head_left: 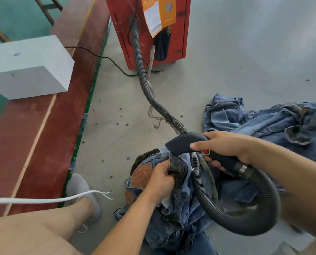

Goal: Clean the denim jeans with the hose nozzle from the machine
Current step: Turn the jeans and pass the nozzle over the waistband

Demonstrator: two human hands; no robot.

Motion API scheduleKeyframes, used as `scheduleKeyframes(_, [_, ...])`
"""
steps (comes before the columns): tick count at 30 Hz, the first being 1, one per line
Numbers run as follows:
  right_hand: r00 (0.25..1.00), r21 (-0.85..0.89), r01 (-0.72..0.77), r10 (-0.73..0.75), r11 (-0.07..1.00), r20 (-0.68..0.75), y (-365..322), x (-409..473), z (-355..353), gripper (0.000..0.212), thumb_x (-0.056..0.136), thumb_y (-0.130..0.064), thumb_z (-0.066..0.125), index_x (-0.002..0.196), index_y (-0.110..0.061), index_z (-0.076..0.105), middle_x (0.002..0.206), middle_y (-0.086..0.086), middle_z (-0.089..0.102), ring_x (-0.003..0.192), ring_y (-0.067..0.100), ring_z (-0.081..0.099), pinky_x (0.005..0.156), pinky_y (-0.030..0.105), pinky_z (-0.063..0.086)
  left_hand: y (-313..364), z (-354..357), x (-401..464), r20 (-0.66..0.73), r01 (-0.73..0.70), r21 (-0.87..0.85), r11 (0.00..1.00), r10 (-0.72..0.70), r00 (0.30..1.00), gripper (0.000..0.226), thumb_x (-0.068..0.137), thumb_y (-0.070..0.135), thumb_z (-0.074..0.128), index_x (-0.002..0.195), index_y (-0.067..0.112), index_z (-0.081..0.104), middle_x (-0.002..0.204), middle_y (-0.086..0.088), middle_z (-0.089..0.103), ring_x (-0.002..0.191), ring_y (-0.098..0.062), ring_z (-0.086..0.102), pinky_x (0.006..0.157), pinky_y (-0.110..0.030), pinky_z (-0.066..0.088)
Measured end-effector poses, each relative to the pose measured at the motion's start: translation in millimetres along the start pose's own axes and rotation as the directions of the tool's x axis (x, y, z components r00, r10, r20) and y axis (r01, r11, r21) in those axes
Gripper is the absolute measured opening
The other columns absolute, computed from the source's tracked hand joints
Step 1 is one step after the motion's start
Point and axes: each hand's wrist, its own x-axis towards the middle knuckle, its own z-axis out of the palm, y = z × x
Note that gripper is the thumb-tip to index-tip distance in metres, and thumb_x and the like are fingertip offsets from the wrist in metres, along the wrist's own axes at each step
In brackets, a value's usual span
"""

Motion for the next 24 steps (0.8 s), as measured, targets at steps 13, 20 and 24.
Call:
scheduleKeyframes(13, [1.000, 0.010, -0.022, 0.022, 1.000, -0.005, -4, -3, -7, 0.035, 0.096, -0.040, 0.073, 0.103, -0.009, 0.059, 0.069, 0.007, 0.056, 0.050, 0.018, 0.052, 0.047, 0.030, 0.050, 4, -5, 3, -0.033, 0.014, -0.017, 1.000, -0.014, 0.999, 0.050, 0.073, 0.000, 0.041, 0.097, 0.027, 0.076, 0.099, 0.000, 0.078, 0.102, -0.017, 0.071, 0.092, -0.035, 0.060])
scheduleKeyframes(20, [0.998, 0.035, -0.039, 0.040, 0.999, -0.046, 3, 9, 13, 0.042, 0.097, -0.043, 0.072, 0.112, -0.005, 0.061, 0.072, 0.014, 0.057, 0.054, 0.024, 0.052, 0.048, 0.032, 0.050, 3, 5, -9, 0.053, 0.058, -0.067, 0.996, -0.055, 0.997, 0.041, 0.077, 0.000, 0.045, 0.082, 0.030, 0.073, 0.079, 0.011, 0.072, 0.077, -0.005, 0.067, 0.071, -0.022, 0.054])
scheduleKeyframes(24, [0.970, 0.026, 0.022, -0.015, 0.999, -0.241, -1, 12, 3, 0.039, 0.097, -0.043, 0.071, 0.099, -0.007, 0.058, 0.065, 0.009, 0.059, 0.047, 0.021, 0.053, 0.046, 0.030, 0.050, -3, 8, -7, -0.081, 0.154, -0.273, 0.950, -0.182, 0.980, 0.018, 0.095, 0.023, 0.061, 0.102, 0.033, 0.074, 0.103, 0.008, 0.077, 0.099, -0.011, 0.072, 0.087, -0.029, 0.058])
